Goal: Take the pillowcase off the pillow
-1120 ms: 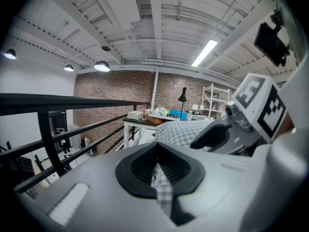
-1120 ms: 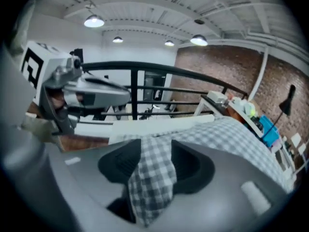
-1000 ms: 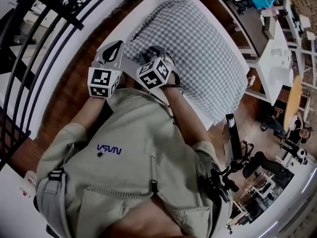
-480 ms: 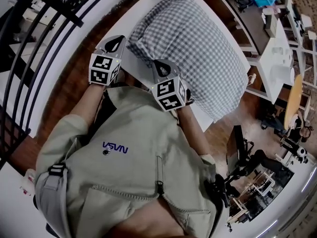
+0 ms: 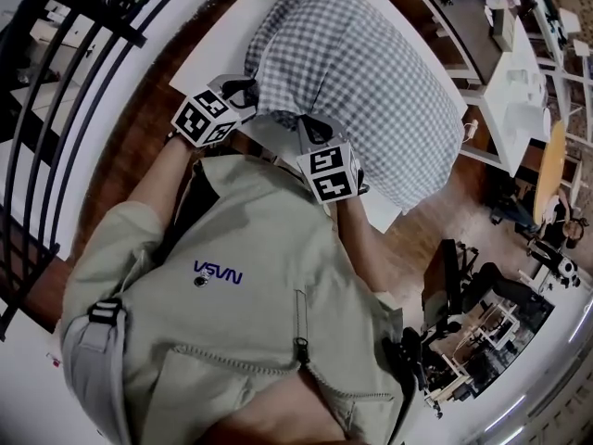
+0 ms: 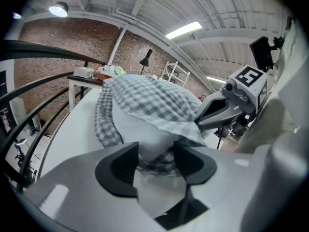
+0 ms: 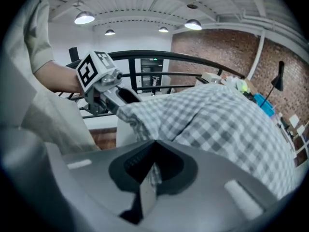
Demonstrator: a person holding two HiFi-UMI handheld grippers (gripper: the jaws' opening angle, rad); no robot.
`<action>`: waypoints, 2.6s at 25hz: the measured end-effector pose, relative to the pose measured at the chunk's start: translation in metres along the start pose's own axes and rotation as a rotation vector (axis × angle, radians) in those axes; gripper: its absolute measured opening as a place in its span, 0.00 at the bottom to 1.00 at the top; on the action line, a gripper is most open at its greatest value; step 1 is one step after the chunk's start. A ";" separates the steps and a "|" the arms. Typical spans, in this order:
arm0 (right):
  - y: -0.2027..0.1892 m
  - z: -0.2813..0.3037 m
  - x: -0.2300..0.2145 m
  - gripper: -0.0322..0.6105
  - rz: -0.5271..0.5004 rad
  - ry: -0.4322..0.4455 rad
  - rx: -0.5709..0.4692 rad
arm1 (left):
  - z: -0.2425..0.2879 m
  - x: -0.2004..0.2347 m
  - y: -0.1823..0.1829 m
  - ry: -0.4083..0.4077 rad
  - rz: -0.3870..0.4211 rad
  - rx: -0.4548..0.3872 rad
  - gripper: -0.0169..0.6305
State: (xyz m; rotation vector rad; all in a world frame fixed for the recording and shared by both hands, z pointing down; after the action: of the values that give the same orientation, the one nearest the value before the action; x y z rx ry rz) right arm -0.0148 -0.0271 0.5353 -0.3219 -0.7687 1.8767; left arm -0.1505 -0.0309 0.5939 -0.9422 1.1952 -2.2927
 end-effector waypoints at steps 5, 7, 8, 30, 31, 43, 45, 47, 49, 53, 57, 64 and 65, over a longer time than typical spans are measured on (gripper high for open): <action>0.001 0.004 0.008 0.06 0.001 -0.020 0.007 | -0.001 -0.005 -0.009 0.014 0.008 -0.013 0.24; 0.006 0.004 0.016 0.06 0.004 -0.024 -0.002 | -0.012 -0.006 -0.003 0.025 0.014 -0.066 0.09; 0.008 0.003 0.018 0.06 0.012 -0.024 -0.007 | -0.016 -0.006 0.001 0.028 0.015 -0.094 0.07; 0.061 -0.003 0.021 0.34 0.081 -0.041 -0.209 | -0.048 0.006 0.046 0.056 -0.084 -0.285 0.05; 0.063 0.006 0.024 0.34 0.070 -0.048 -0.198 | -0.048 0.004 0.046 0.055 -0.081 -0.283 0.05; 0.070 -0.007 0.026 0.07 -0.025 -0.181 -0.169 | -0.060 -0.002 0.049 0.054 -0.144 -0.353 0.06; 0.069 -0.011 0.026 0.07 -0.027 -0.194 -0.168 | -0.061 -0.002 0.053 0.033 -0.169 -0.372 0.06; 0.065 -0.013 0.020 0.07 -0.015 -0.208 -0.163 | -0.059 0.001 0.055 0.028 -0.191 -0.383 0.05; 0.057 -0.015 0.014 0.07 0.014 -0.231 -0.150 | -0.063 0.010 0.054 0.055 -0.211 -0.391 0.04; 0.033 -0.028 -0.008 0.07 0.105 -0.289 -0.135 | -0.072 0.027 0.051 0.112 -0.218 -0.388 0.04; 0.013 -0.054 -0.034 0.07 0.160 -0.398 -0.112 | -0.079 0.038 0.050 0.158 -0.218 -0.407 0.04; -0.049 -0.034 -0.043 0.07 0.235 -0.447 0.048 | -0.069 0.041 -0.003 0.171 -0.276 -0.286 0.04; -0.052 -0.027 -0.044 0.07 0.231 -0.440 0.065 | -0.065 0.042 -0.012 0.171 -0.298 -0.266 0.04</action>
State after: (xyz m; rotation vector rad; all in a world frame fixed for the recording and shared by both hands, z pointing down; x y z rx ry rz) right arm 0.0562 -0.0429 0.5431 0.0526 -0.9926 2.2218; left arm -0.2265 -0.0130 0.5932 -1.0993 1.5531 -2.5298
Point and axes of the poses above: the fingertips, and each gripper's own axes: z forward along the fingers, x to its left, y out of its top, the point moved 5 cm from there along -z, backward along the fingers, and after that the axes turned 6 degrees about -x, right-handed, at the moved point
